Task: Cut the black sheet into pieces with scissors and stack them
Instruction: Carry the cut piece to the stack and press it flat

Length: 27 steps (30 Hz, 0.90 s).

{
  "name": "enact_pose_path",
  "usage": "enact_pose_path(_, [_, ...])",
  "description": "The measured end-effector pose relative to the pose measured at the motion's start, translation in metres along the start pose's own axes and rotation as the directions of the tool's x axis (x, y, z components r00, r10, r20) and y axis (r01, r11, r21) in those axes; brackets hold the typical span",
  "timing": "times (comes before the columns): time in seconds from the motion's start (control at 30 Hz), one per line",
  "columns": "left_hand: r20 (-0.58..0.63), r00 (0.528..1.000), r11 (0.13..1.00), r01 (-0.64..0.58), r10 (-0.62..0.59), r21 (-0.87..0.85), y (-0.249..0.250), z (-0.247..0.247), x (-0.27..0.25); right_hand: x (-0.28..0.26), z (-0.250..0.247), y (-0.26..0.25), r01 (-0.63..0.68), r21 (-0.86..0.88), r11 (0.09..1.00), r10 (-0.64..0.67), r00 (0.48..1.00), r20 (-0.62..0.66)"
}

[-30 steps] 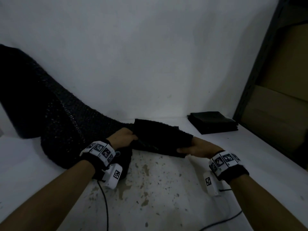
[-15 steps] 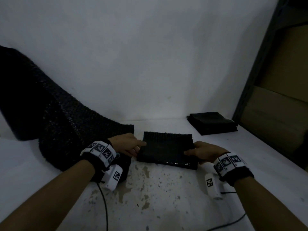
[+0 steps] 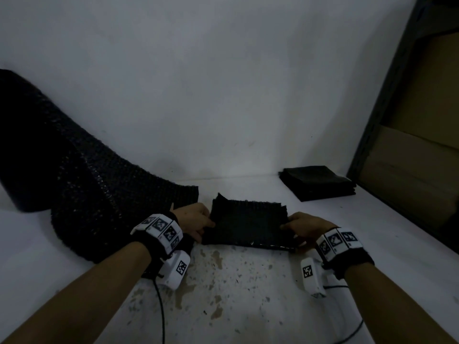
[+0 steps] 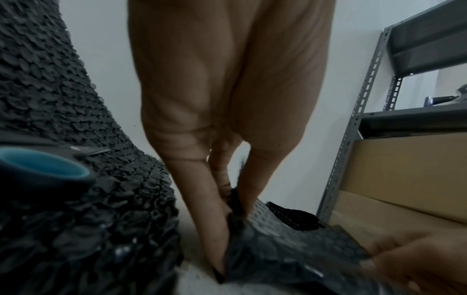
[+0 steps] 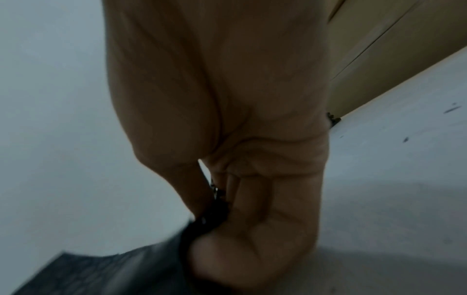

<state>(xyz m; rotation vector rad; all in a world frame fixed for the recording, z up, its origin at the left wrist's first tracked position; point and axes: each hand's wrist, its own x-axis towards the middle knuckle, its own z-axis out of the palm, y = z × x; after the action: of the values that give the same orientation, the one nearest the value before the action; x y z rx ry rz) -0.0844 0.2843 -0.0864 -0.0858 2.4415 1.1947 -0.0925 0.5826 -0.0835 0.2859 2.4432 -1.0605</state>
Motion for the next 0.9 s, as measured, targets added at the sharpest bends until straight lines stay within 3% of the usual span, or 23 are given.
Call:
enact_pose_path(0.23, [-0.046, 0.998, 0.999, -0.037, 0.038, 0.028, 0.004, -0.001, 0.006, 0.013, -0.005, -0.001, 0.043, 0.107, 0.993, -0.043, 0.999, -0.007])
enact_pose_path(0.37, [-0.05, 0.998, 0.997, -0.034, 0.038, 0.076, 0.007, -0.002, 0.01, 0.021, -0.003, 0.002, 0.159, 0.164, 0.974, -0.159, 0.987, -0.015])
enact_pose_path(0.5, [-0.059, 0.998, 0.999, -0.009, 0.011, 0.04, 0.009, -0.001, 0.009, 0.022, 0.001, 0.004, 0.223, 0.347, 0.911, -0.226, 0.974, -0.031])
enact_pose_path(0.57, [-0.046, 0.999, 1.0, -0.027, 0.027, 0.009, 0.007, -0.001, 0.01, 0.02, 0.003, 0.002, 0.189, 0.41, 0.892, -0.191, 0.981, -0.036])
enact_pose_path(0.73, [0.089, 0.996, 0.963, -0.001, -0.024, 0.269, 0.002, -0.015, 0.01, 0.018, 0.005, -0.003, 0.101, 0.159, 0.982, -0.102, 0.995, -0.001])
enact_pose_path(0.9, [0.096, 0.994, 0.939, 0.013, -0.048, 0.342, -0.001, -0.019, 0.012, 0.016, 0.006, -0.011, 0.056, -0.049, 0.997, -0.057, 0.998, -0.012])
